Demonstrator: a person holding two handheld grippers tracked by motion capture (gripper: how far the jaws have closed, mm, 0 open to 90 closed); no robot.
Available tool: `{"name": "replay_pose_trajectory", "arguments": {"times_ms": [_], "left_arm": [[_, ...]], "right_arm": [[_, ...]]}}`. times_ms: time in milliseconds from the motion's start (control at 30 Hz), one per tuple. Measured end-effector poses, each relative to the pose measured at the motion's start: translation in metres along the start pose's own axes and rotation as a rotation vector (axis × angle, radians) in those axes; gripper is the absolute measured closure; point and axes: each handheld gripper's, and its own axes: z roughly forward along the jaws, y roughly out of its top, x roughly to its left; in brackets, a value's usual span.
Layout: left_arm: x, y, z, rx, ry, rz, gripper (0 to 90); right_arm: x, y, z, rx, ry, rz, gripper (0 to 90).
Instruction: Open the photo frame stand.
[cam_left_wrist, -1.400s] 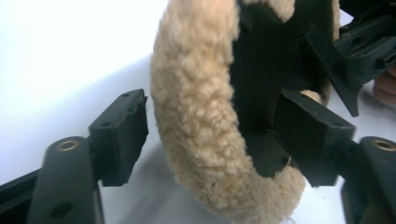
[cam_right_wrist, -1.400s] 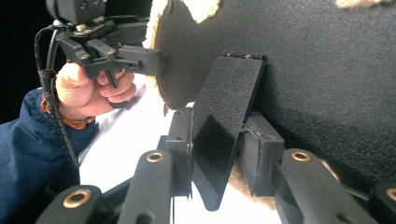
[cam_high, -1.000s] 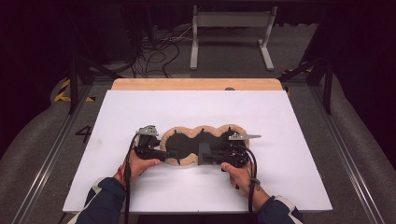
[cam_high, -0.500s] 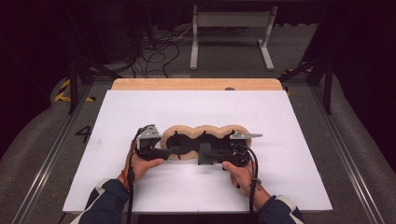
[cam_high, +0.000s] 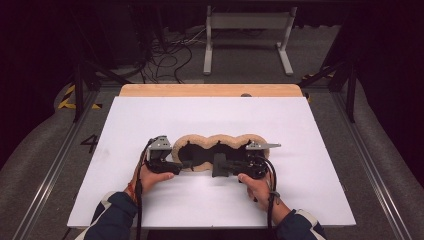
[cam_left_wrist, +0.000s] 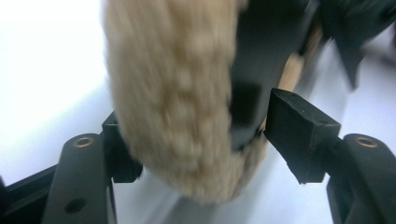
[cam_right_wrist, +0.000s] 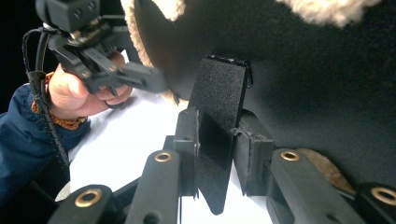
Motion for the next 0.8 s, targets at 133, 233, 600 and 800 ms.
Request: {"name": "replay_pose_trajectory", "arguments": {"times_ms": [133,233,600,800], "left_arm": [[-0.002,-0.001,0.004,0.026,-0.007,0.028,36.1],[-0.002,0.0,0.004,0.027,0.0,0.031,37.4],[-0.01,0.006,0.007,0.021,0.112,0.07,43.1],[-0.013,0.009,0.011,0.023,0.156,0.093,44.3]], "right_arm": [[0.001,0.0,0.0,0.002,-0.004,-0.002,72.4],[0.001,0.0,0.0,0.003,-0.006,-0.004,72.5],[0.001,0.002,-0.001,0.0,-0.051,-0.026,75.2],[-0.004,0.003,-0.002,-0.007,-0.079,-0.028,75.3]]}}
